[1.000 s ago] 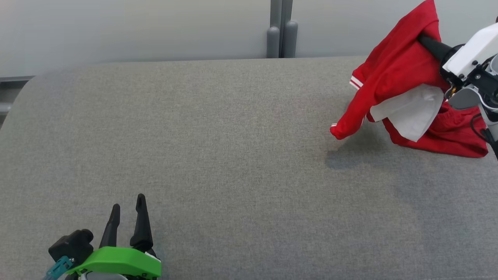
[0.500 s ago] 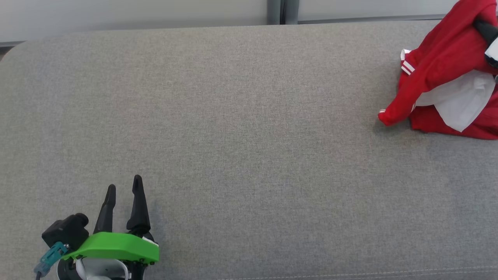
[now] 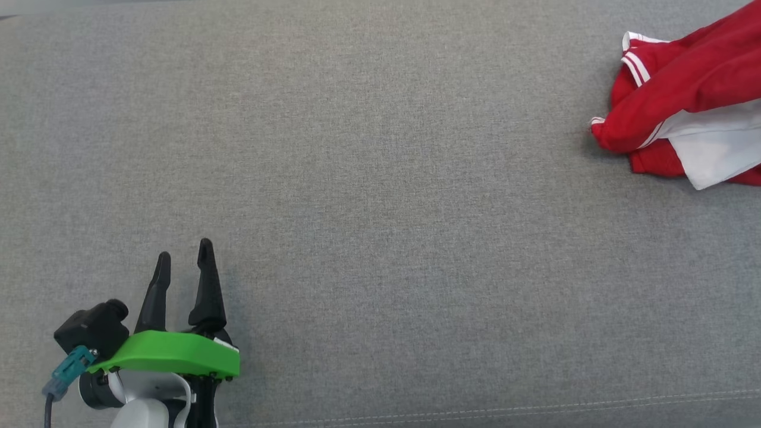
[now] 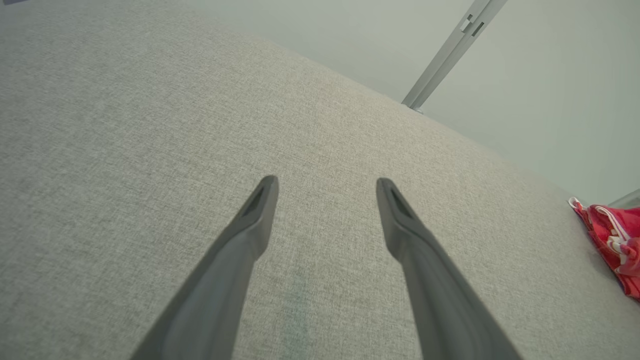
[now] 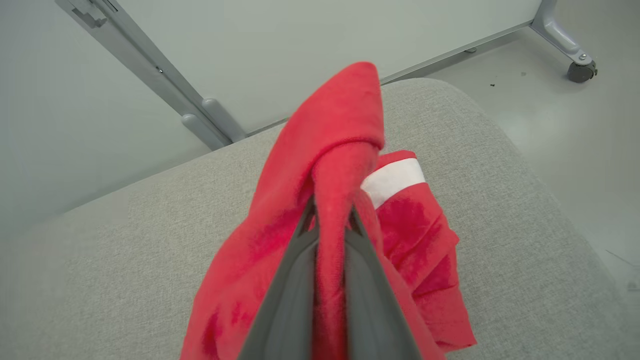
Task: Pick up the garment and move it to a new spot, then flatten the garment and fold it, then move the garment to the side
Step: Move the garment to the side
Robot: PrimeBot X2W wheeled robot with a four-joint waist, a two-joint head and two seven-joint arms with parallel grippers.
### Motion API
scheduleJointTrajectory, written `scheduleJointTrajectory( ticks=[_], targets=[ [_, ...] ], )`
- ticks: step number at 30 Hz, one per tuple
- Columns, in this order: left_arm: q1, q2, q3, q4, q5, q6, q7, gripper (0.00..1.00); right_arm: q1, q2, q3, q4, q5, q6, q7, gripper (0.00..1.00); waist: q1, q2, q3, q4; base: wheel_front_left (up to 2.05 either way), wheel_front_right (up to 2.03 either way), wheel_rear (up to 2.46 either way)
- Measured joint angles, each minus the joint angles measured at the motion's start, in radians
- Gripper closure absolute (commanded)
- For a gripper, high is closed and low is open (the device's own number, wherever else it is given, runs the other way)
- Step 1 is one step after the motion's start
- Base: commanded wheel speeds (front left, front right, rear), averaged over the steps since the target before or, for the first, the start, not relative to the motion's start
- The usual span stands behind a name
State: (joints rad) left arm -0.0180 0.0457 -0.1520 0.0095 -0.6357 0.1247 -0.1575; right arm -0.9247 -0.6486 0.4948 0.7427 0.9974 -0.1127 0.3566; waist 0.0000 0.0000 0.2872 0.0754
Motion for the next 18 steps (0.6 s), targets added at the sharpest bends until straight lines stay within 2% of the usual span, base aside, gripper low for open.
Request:
scheduleJointTrajectory(
  ticks=[6, 12, 13, 14, 15, 16, 17, 18],
  targets=[
    [-0.019, 0.000, -0.002, -0.020, 0.016, 0.000, 0.022, 0.00, 0.000, -0.050, 0.031, 0.041, -0.076, -0.003, -0.037, 1.00, 0.0000, 0.0000, 0.040, -0.007, 0.00, 0.00, 0.00],
    [-0.025, 0.001, 0.002, -0.027, 0.025, 0.000, 0.034, 0.00, 0.000, -0.057, 0.045, 0.073, -0.117, -0.004, -0.086, 1.00, 0.0000, 0.0000, 0.072, -0.012, 0.00, 0.00, 0.00],
    [-0.025, 0.001, 0.002, -0.028, 0.026, 0.000, 0.034, 0.00, 0.000, -0.058, 0.049, 0.078, -0.132, -0.005, -0.098, 0.95, 0.0000, 0.0000, 0.076, -0.013, 0.00, 0.00, 0.00],
    [-0.027, 0.001, 0.002, -0.030, 0.026, 0.000, 0.034, 0.00, 0.000, -0.060, 0.053, 0.085, -0.146, -0.005, -0.112, 0.80, 0.0000, 0.0000, 0.079, -0.014, 0.00, 0.00, 0.00],
    [-0.029, 0.001, 0.002, -0.032, 0.029, 0.000, 0.035, 0.00, 0.000, -0.060, 0.053, 0.093, -0.152, -0.006, -0.119, 0.55, 0.0000, 0.0000, 0.083, -0.015, 0.00, 0.00, 0.00],
    [-0.033, 0.001, 0.002, -0.036, 0.033, 0.000, 0.037, 0.00, 0.000, -0.060, 0.052, 0.102, -0.153, -0.010, -0.124, 0.16, 0.0000, 0.0000, 0.086, -0.016, 0.00, 0.00, 0.00],
    [-0.038, 0.001, 0.002, -0.041, 0.033, 0.000, 0.043, 0.00, 0.000, -0.060, 0.047, 0.111, -0.153, -0.011, -0.138, 0.00, 0.0000, 0.0000, 0.089, -0.017, 0.00, 0.00, 0.00],
    [-0.041, 0.001, 0.003, -0.046, 0.033, 0.000, 0.043, 0.00, 0.000, -0.060, 0.047, 0.119, -0.155, -0.011, -0.149, 0.00, 0.0000, 0.0000, 0.092, -0.018, 0.00, 0.00, 0.00]
  ],
)
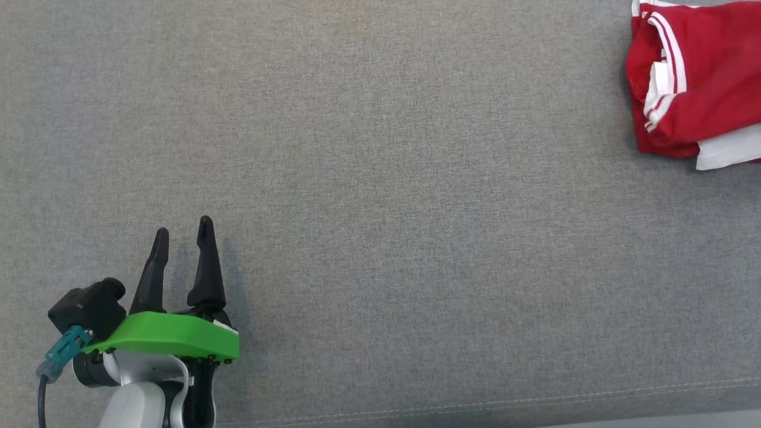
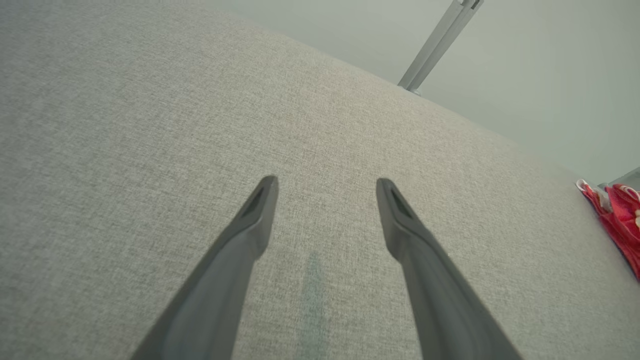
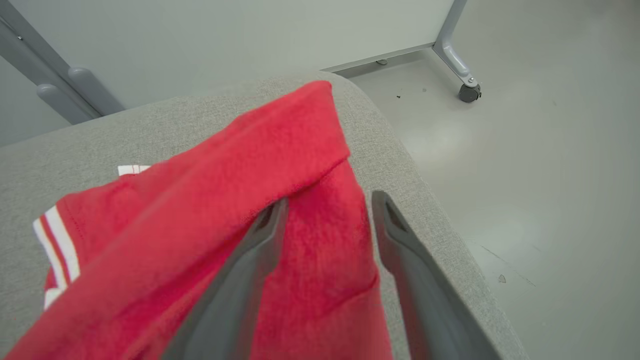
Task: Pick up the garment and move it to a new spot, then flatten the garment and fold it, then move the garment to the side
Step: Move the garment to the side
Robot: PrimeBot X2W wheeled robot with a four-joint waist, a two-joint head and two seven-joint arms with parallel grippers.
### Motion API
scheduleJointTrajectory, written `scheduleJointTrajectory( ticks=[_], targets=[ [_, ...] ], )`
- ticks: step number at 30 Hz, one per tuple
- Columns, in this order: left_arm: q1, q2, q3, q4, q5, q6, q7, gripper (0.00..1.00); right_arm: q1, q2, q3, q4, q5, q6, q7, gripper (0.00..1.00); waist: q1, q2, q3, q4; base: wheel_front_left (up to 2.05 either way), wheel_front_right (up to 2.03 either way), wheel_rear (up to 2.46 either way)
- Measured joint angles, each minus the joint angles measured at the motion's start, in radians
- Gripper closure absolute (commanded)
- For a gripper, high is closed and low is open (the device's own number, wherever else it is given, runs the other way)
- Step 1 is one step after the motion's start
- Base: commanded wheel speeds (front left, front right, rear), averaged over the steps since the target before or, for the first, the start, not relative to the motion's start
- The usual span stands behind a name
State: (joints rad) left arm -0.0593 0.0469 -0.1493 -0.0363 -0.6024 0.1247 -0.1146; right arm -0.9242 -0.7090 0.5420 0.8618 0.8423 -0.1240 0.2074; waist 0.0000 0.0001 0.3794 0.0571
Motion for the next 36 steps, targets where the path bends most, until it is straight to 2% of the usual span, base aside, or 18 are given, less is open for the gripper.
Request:
scheduleJointTrajectory(
  ticks=[3, 9, 14, 22, 28, 36],
  targets=[
    [-0.004, 0.000, 0.000, -0.004, 0.003, 0.000, 0.001, 0.00, 0.005, -0.006, 0.013, 0.022, -0.038, 0.000, -0.027, 0.00, 0.0000, 0.0000, 0.006, -0.003, 0.00, 0.00, 0.00],
    [-0.004, 0.000, 0.004, -0.005, 0.009, 0.000, 0.010, 0.00, 0.032, -0.001, -0.003, 0.076, -0.041, 0.000, -0.082, 0.00, 0.0000, 0.0000, 0.007, -0.009, 0.00, 0.00, 0.00],
    [-0.004, 0.001, 0.015, -0.004, 0.016, 0.000, 0.017, 0.00, 0.064, 0.051, -0.002, 0.111, -0.039, -0.001, -0.097, 0.00, 0.0000, 0.0000, 0.001, -0.022, 0.00, 0.00, 0.00],
    [-0.003, 0.001, 0.016, -0.002, 0.021, 0.000, 0.023, 0.00, 0.093, 0.074, -0.002, 0.152, -0.037, -0.001, -0.128, 0.00, 0.0000, 0.0000, -0.017, -0.036, 0.00, 0.00, 0.00],
    [-0.002, 0.001, 0.019, 0.000, 0.021, 0.000, 0.026, 0.00, 0.091, 0.081, -0.010, 0.148, -0.033, -0.001, -0.172, 0.00, 0.0000, 0.0000, -0.035, -0.045, 0.00, 0.00, 0.00],
    [-0.002, 0.001, 0.015, -0.004, 0.021, -0.001, 0.016, 0.00, 0.025, 0.085, -0.003, 0.063, -0.066, 0.013, -0.305, 0.00, 0.0000, 0.0000, -0.076, -0.069, 0.00, 0.00, 0.00]
  ],
)
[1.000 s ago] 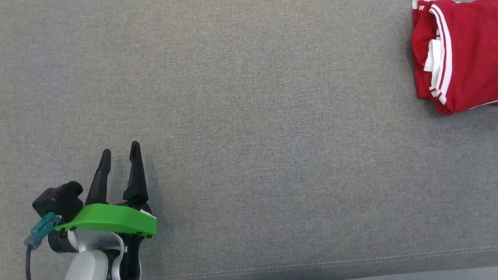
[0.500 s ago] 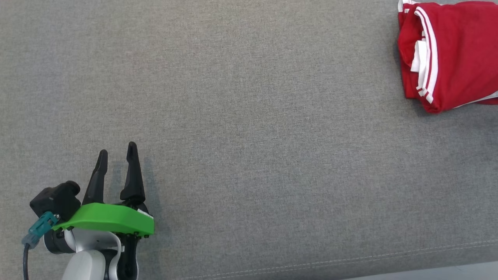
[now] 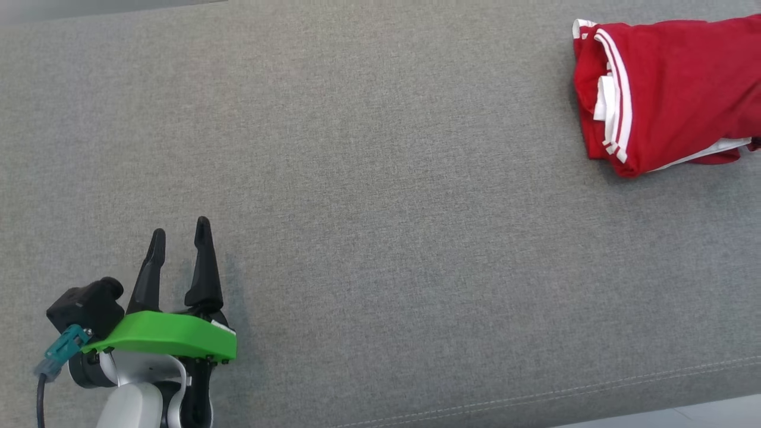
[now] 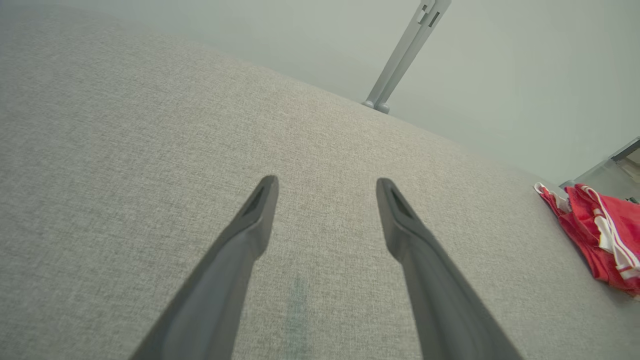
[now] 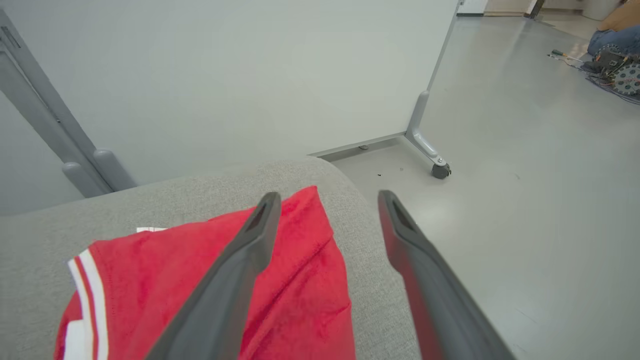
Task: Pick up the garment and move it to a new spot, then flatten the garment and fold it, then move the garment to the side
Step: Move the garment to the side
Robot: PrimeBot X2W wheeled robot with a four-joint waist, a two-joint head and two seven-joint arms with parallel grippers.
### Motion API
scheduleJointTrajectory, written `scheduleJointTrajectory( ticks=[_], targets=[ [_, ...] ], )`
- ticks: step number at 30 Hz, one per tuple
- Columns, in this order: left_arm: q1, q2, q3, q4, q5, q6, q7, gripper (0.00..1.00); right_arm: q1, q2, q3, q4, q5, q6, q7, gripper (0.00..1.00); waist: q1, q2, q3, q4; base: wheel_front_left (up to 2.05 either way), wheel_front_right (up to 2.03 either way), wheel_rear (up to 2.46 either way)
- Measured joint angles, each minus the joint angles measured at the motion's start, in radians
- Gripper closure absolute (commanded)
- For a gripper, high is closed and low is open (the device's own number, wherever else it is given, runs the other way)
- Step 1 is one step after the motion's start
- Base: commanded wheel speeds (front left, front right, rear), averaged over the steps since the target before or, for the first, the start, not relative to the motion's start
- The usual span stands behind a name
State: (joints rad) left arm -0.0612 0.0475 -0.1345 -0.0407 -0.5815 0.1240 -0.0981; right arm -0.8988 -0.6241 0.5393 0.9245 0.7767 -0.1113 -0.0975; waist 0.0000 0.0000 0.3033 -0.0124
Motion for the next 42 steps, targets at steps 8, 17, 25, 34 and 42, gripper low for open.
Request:
scheduleJointTrajectory(
  ticks=[8, 17, 25, 34, 42],
  targets=[
    [-0.002, 0.000, -0.023, 0.004, -0.002, -0.011, -0.034, 0.00, -0.014, 0.087, 0.052, -0.086, -0.059, 0.032, -0.127, 0.00, 0.0000, 0.0000, -0.061, -0.031, 0.00, 0.00, 0.00],
    [-0.007, 0.008, -0.002, 0.045, 0.110, -0.009, -0.116, 0.00, 0.060, 0.184, 0.081, -0.165, -0.088, 0.030, -0.155, 0.00, 0.0000, 0.0000, -0.150, -0.066, 0.00, 0.00, 0.00],
    [0.010, 0.003, 0.006, 0.065, 0.131, -0.009, -0.129, 0.00, 0.224, 0.231, 0.015, -0.257, -0.076, 0.004, -0.157, 0.00, 0.0000, 0.0000, -0.232, -0.080, 0.00, 0.00, 0.00],
    [0.076, 0.003, 0.020, 0.085, 0.174, -0.008, -0.133, 0.00, 0.378, 0.305, -0.067, -0.438, -0.109, -0.013, -0.157, 0.00, 0.0000, 0.0000, -0.293, -0.086, 0.00, 0.00, 0.00],
    [0.117, 0.002, 0.021, 0.096, 0.190, -0.005, -0.140, 0.00, 0.541, 0.375, -0.099, -0.527, -0.169, -0.014, -0.157, 0.00, 0.0000, 0.0000, -0.311, -0.080, 0.00, 0.00, 0.00]
  ],
)
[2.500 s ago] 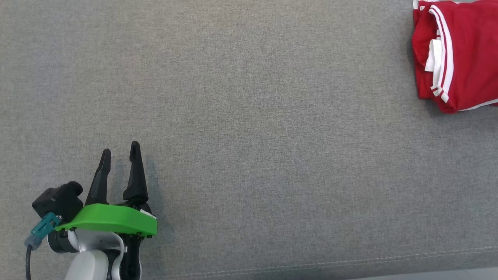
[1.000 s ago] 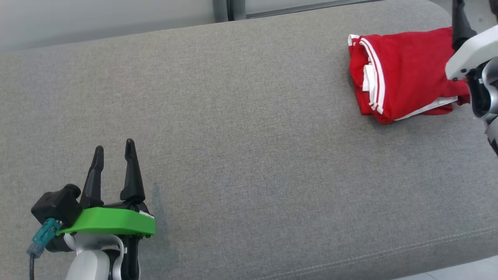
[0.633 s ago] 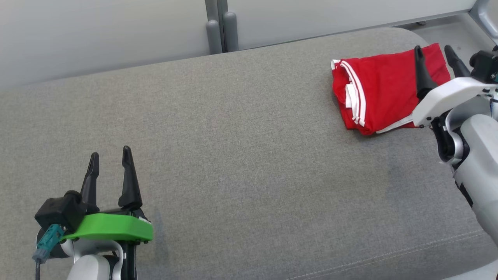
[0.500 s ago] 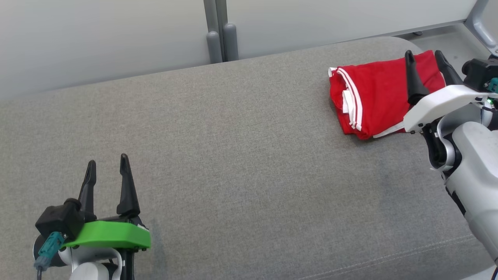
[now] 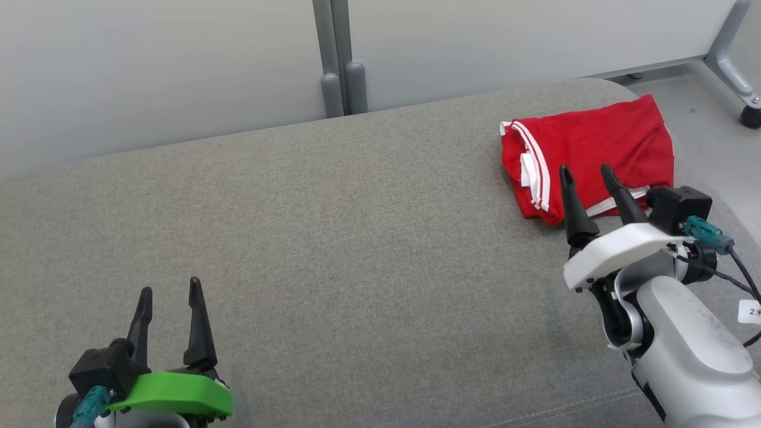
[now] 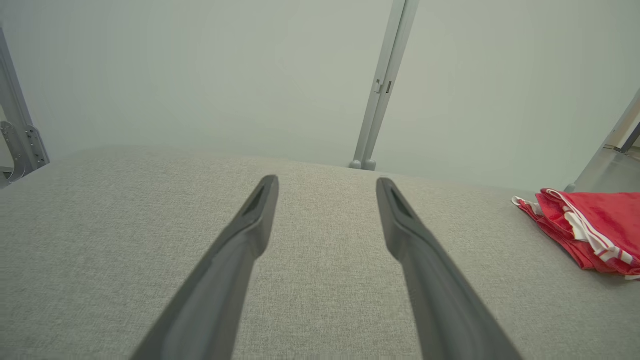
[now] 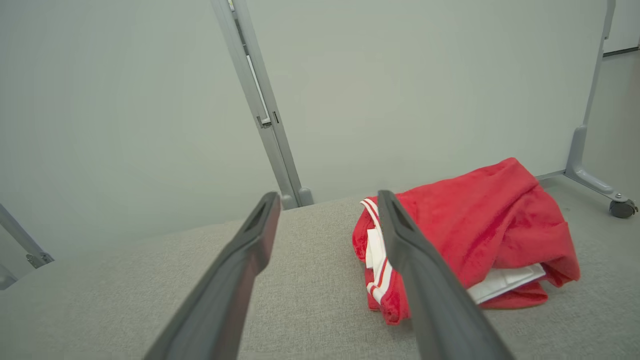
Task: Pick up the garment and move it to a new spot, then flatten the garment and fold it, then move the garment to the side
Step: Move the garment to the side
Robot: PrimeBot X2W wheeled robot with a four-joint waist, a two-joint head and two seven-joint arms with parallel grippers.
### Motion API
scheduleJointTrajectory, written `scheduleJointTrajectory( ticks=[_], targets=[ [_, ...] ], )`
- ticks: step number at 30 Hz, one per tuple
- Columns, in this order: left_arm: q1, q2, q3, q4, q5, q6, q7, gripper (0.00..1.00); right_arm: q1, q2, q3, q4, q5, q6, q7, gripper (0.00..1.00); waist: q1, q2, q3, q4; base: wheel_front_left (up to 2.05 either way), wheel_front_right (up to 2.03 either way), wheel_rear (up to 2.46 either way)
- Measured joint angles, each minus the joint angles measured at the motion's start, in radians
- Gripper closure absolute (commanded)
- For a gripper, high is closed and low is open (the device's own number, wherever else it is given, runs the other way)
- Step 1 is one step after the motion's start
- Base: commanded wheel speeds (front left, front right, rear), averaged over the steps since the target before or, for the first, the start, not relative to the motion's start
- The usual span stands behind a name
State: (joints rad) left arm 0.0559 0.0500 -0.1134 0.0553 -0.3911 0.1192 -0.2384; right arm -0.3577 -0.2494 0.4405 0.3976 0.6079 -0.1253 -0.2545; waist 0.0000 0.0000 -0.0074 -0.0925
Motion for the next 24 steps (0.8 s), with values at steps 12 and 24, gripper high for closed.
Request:
scheduleJointTrajectory(
  ticks=[12, 24],
  targets=[
    [0.021, 0.000, 0.007, 0.004, 0.022, 0.000, -0.001, 0.00, 0.127, 0.037, -0.085, -0.054, -0.133, 0.000, 0.000, 0.00, 0.0000, 0.0000, -0.012, 0.010, 0.00, 0.00, 0.00],
    [0.045, -0.001, 0.010, 0.021, 0.034, 0.000, -0.001, 0.00, 0.220, 0.086, -0.117, -0.100, -0.210, 0.000, 0.000, 0.00, 0.0000, 0.0000, -0.025, 0.024, 0.00, 0.00, 0.00]
  ],
)
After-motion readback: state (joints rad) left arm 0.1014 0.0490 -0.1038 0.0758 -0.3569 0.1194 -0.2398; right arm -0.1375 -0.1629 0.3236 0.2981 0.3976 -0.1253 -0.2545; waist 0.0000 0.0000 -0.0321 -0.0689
